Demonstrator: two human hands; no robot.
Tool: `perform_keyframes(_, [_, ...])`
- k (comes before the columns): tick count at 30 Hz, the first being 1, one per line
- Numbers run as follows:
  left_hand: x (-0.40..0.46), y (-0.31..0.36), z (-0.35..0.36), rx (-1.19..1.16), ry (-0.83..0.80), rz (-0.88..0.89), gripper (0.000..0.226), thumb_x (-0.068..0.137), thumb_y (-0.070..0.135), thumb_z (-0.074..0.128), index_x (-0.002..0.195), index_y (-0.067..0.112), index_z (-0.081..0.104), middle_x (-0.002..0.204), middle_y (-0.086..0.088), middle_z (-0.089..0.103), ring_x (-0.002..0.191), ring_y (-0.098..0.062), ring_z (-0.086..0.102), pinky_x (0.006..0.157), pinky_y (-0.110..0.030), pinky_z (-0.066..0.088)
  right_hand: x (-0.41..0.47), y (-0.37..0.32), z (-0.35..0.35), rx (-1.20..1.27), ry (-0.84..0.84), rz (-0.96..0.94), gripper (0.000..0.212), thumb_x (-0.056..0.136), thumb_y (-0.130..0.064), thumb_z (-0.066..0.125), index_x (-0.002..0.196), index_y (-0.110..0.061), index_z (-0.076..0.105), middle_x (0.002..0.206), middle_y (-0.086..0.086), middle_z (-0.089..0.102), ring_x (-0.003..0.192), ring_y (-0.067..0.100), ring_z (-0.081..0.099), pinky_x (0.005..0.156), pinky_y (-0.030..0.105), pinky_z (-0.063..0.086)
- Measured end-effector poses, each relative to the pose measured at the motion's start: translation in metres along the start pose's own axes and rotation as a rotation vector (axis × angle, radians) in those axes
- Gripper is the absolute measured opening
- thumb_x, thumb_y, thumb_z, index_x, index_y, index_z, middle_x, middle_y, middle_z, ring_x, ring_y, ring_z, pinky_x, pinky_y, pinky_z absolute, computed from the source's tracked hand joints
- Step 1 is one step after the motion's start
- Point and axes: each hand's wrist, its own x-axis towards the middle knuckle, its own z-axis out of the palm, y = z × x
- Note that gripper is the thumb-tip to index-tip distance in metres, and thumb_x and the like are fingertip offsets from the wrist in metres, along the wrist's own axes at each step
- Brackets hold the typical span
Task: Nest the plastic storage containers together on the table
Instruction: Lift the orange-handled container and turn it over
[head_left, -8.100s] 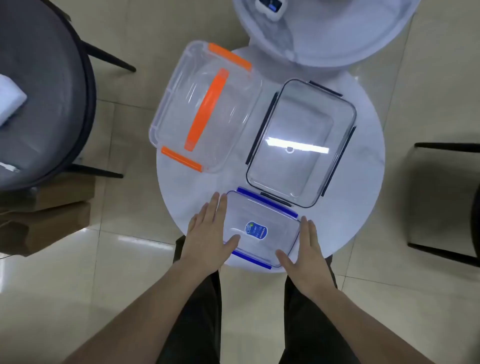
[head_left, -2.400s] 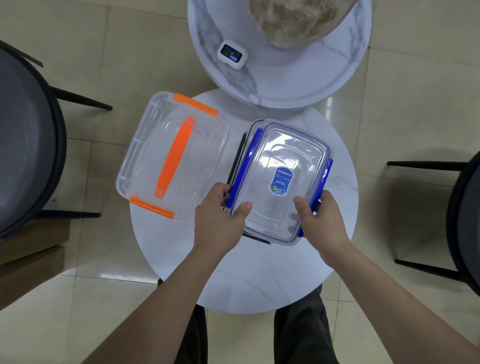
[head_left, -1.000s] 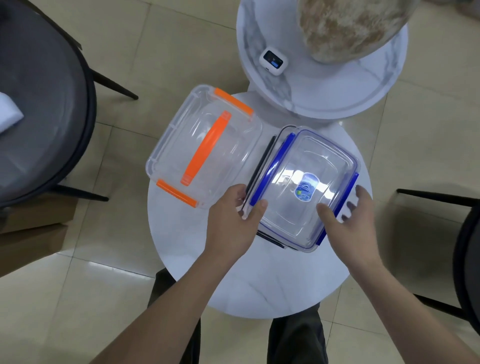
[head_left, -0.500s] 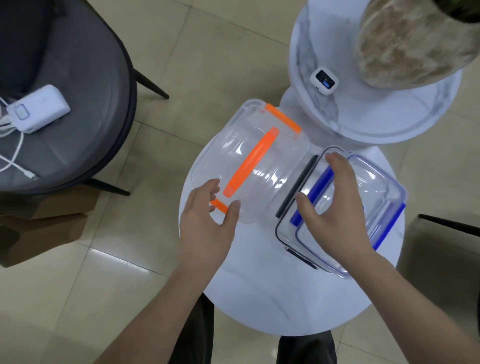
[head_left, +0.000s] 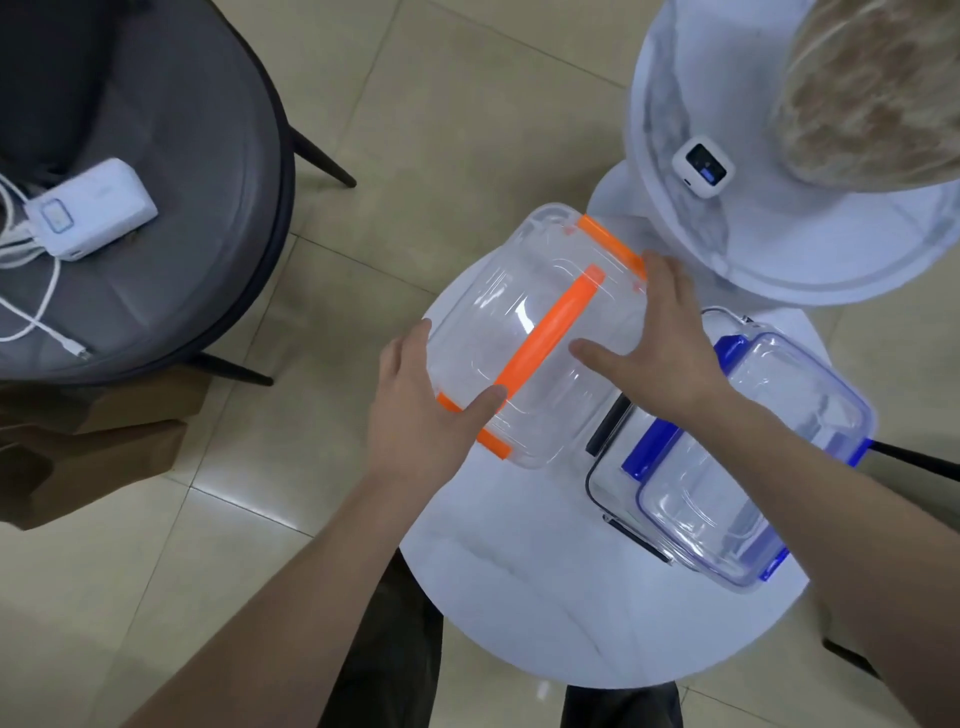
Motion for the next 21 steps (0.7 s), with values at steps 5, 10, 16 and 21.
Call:
perform_keyframes(5, [0.012,-0.005,0.012,-0.022,-0.05,-0.055,0.104,0.066,0.055,0.085,0.151,0.024,0.034,0.147,0.0,0.05,0.132,-0.02,0.048,0.093,-0.027,0.038,0.021,0.004,0.006,-0.092,-0.082,0.01,0.128,0.063,-0.051,0.085,0.155,-0.013,0.005,0.162,0.015,0.013,0.149,0.033,0.013,0.117,0.052,0.026])
perform_keyframes(10, [0.021,-0.011,0.015,-0.169,-0.078,-0.161,0.091,0.058,0.047,0.092,0.135,0.035,0.043,0.129,0.01,0.055,0.124,-0.019,0.052,0.091,-0.031,0.048,0.032,0.003,0.01,-0.049,-0.073,0.093,0.132,0.052,-0.047,0.091,0.153,-0.02,0.01,0.152,0.011,0.025,0.135,0.036,0.034,0.106,0.05,0.036])
perform_keyframes(16, [0.021,-0.009,0.019,-0.271,-0.08,-0.257,0.079,0.057,0.035,0.094,0.115,0.046,0.041,0.121,0.008,0.052,0.116,-0.023,0.054,0.09,-0.051,0.058,0.033,0.0,0.011,0.039,-0.076,0.161,0.122,0.049,-0.04,0.094,0.145,-0.031,0.02,0.143,0.006,0.028,0.121,0.041,0.047,0.099,0.054,0.047])
perform_keyframes(21, [0.022,-0.006,0.02,-0.279,-0.069,-0.272,0.079,0.057,0.031,0.094,0.113,0.045,0.041,0.124,0.005,0.053,0.117,-0.025,0.055,0.09,-0.053,0.058,0.032,0.001,0.012,0.052,-0.059,0.147,0.122,0.047,-0.044,0.094,0.144,-0.031,0.021,0.141,0.005,0.03,0.118,0.04,0.05,0.1,0.053,0.046])
